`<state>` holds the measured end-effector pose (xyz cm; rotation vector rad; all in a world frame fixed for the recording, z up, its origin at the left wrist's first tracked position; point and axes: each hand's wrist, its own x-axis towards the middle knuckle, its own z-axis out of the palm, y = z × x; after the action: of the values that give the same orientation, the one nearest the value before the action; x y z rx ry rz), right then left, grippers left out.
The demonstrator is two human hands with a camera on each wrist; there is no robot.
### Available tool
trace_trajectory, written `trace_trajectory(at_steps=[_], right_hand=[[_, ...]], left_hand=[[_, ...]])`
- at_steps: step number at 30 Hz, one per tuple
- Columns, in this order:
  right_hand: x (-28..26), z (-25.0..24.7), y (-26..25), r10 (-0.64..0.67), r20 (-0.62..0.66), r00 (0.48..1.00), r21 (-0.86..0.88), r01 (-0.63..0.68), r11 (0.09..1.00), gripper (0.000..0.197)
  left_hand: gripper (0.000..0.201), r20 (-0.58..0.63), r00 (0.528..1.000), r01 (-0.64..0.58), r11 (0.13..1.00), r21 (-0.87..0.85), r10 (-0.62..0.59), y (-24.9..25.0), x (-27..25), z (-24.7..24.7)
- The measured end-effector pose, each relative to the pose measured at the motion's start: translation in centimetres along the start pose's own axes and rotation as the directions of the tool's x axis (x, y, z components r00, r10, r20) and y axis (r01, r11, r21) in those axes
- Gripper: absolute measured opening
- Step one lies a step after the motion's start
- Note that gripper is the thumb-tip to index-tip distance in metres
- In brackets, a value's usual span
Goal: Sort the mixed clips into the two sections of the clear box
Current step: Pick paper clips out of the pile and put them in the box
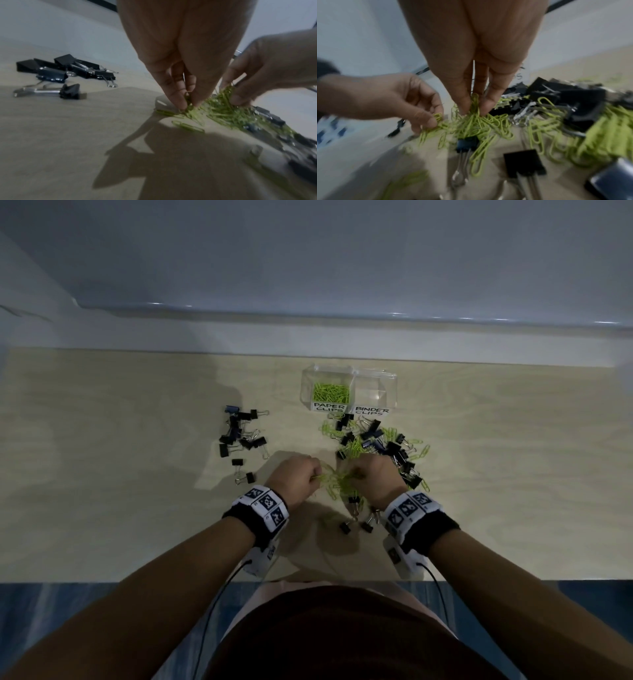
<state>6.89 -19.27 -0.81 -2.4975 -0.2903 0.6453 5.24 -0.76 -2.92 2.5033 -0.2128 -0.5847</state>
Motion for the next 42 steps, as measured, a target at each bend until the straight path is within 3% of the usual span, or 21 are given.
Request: trace_trajectory(at_steps=[5,10,16,22,26,28,31,33,36,38,42], right_hand=[[0.1,-1.5,1.2,0.236,-0.013,0.972,0.405,-0.211,0.890,0.016],[0.9,-5.1,-0.6,0.214,-0.060,0.975,0.634,-0.128,0.763,0.015],[4.8,-8.8,-3.2,0.144,-0.166,0.976,0.636,-0.005,0.771,0.013],[11.0,-8.5,-4.4,0.207,-0.267,0.941,0.599,-0.006,0.801,0.013],[11.6,-7.1,-4.0,0.202,-0.200,0.959,0.459,-0.091,0.884,0.029],[10.6,-6.6,-3.2,0.140,-0.189,0.972,0.388,-0.057,0.920,0.036],[7.3,-5.9,-2.2,0.025,-0.250,0.968,0.264,0.044,0.964,0.026],[4.7,-4.9,-1.5,-0.060,-0.232,0.971,0.167,0.100,0.981,0.018],[1.6,-2.8,-0.3,-0.136,0.000,0.991,0.008,0.136,0.991,0.013],[0.2,-1.5,0.2,-0.163,0.133,0.978,-0.082,0.175,0.981,0.015],[-0.7,0.3,0.0,-0.154,0.185,0.971,-0.155,0.184,0.971,0.047]], left_hand=[[0.010,-0.094,0.993,0.040,0.949,-0.312,-0.073,0.3,0.9,-1.5],[0.012,-0.188,0.981,-0.026,0.918,-0.397,-0.054,2.0,3.4,-5.2],[0.010,-0.371,0.924,-0.048,0.933,-0.356,-0.094,3.2,8.2,-8.8],[0.018,-0.363,0.926,0.006,0.964,-0.265,-0.105,2.5,10.5,-9.1],[0.027,-0.443,0.896,-0.097,0.984,-0.147,0.022,1.6,8.4,-8.3],[0.023,-0.473,0.879,-0.128,0.984,-0.122,0.056,1.0,6.6,-7.2],[0.017,-0.375,0.925,-0.105,0.988,-0.116,0.054,0.0,3.6,-4.8],[0.019,-0.201,0.979,-0.056,0.995,-0.088,0.038,-0.7,2.1,-3.0],[0.048,0.057,0.996,-0.060,0.996,-0.060,0.063,-1.5,0.7,-0.8],[0.056,0.103,0.991,-0.086,0.996,-0.021,0.088,-1.4,0.1,0.3],[0.050,0.101,0.988,-0.125,0.989,0.083,0.116,-0.9,-0.1,1.5]])
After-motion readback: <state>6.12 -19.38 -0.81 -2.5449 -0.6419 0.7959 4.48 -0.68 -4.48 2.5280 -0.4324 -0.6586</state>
